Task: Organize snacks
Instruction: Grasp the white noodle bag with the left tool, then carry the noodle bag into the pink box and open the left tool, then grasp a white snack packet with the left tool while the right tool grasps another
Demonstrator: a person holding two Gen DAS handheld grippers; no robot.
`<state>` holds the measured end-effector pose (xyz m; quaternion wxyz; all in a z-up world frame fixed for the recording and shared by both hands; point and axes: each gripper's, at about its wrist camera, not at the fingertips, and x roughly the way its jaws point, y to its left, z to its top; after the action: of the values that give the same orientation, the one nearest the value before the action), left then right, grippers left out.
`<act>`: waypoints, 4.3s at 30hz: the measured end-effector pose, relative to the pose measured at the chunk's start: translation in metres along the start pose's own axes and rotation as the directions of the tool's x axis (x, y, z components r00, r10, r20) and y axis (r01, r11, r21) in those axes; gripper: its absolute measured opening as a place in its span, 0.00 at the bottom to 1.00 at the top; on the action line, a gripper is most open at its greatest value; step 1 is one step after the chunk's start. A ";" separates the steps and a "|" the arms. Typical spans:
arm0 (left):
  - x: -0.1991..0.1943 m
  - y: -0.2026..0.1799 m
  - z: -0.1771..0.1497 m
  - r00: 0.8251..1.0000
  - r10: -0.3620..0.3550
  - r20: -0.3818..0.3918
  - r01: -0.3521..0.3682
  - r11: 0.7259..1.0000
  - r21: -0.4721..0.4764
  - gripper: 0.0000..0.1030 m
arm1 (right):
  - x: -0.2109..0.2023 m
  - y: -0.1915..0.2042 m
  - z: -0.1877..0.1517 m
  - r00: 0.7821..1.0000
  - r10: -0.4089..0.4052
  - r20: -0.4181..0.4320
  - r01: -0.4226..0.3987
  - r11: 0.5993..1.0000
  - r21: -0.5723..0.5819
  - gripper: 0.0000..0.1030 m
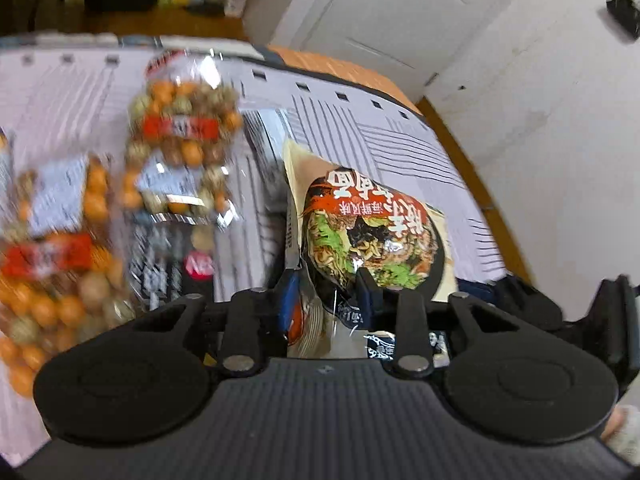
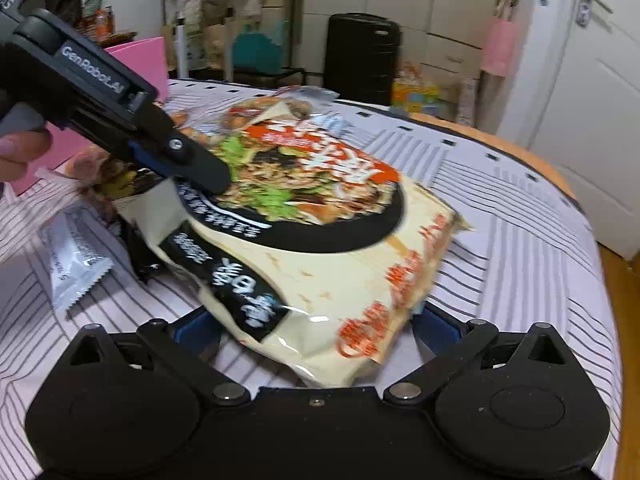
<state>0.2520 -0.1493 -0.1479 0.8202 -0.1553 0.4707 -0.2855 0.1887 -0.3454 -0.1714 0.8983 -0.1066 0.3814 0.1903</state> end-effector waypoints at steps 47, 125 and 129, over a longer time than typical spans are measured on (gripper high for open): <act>-0.220 -0.035 -0.081 0.979 0.177 0.100 -0.187 0.977 0.104 0.51 | -0.120 0.194 0.080 0.997 0.075 -0.004 -0.075 0.987 -0.144 0.98; -0.289 0.108 0.044 0.904 0.354 0.241 -0.368 0.930 0.015 0.52 | -0.097 0.158 0.212 0.979 0.086 0.188 -0.093 0.995 0.029 0.94; -0.277 0.080 0.039 0.928 0.295 0.229 -0.317 0.946 0.067 0.50 | -0.103 0.137 0.188 0.989 0.004 0.149 -0.030 0.985 0.172 0.89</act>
<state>0.2025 0.0835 0.0196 0.9078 -0.0677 0.3822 -0.1591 0.1866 -0.1850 0.0257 0.9284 -0.0100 0.3295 0.1714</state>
